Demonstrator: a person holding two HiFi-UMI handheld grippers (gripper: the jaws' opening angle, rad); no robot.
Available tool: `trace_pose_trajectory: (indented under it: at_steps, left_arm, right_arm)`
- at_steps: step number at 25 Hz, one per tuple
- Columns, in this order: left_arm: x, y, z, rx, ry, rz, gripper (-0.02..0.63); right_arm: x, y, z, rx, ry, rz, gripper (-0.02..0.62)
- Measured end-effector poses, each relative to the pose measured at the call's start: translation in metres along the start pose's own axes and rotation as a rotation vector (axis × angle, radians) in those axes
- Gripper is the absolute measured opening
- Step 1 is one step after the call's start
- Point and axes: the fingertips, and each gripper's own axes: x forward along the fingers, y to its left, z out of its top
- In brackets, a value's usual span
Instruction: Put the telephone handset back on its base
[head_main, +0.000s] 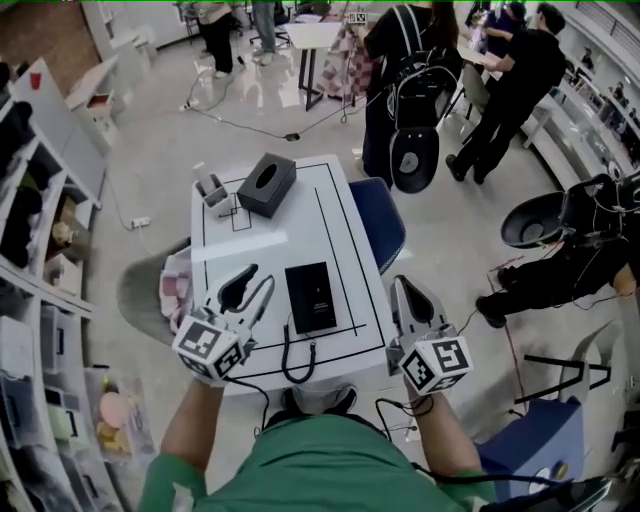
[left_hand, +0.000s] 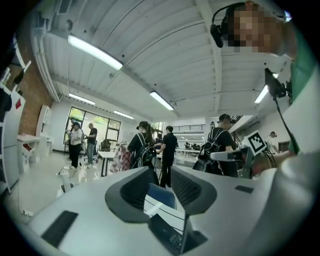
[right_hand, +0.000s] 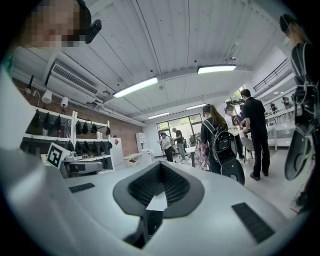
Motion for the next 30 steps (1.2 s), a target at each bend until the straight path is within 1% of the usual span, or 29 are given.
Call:
trace_pose_trajectory:
  at_steps: [4, 8, 11, 15, 20, 22, 24, 30]
  left_arm:
    - [-0.017, -0.018, 0.044, 0.079, -0.105, 0.024, 0.137]
    - [-0.034, -0.035, 0.072, 0.148, -0.180, 0.056, 0.127]
    - [-0.042, -0.044, 0.082, 0.175, -0.211, 0.067, 0.123]
    - [-0.046, -0.052, 0.084, 0.193, -0.228, 0.075, 0.121]
    - [-0.054, -0.062, 0.093, 0.317, -0.299, 0.146, 0.102]
    - [-0.053, -0.065, 0.093, 0.329, -0.307, 0.142, 0.098]
    - [-0.050, -0.065, 0.093, 0.322, -0.311, 0.137, 0.097]
    - [-0.053, -0.052, 0.082, 0.302, -0.304, 0.189, 0.089]
  right_arm:
    - [-0.001, 0.011, 0.020, -0.024, -0.049, 0.032, 0.023]
    - [-0.009, 0.025, 0.037, -0.072, -0.098, 0.053, 0.023]
    - [-0.016, 0.029, 0.047, -0.091, -0.125, 0.051, 0.023]
    - [-0.022, 0.029, 0.055, -0.107, -0.153, 0.046, 0.023]
    - [-0.031, 0.029, 0.063, -0.145, -0.184, 0.029, 0.023]
    - [-0.032, 0.027, 0.065, -0.150, -0.191, 0.020, 0.023]
    - [-0.031, 0.024, 0.066, -0.149, -0.193, 0.016, 0.023]
    - [-0.030, 0.024, 0.060, -0.150, -0.186, 0.009, 0.023]
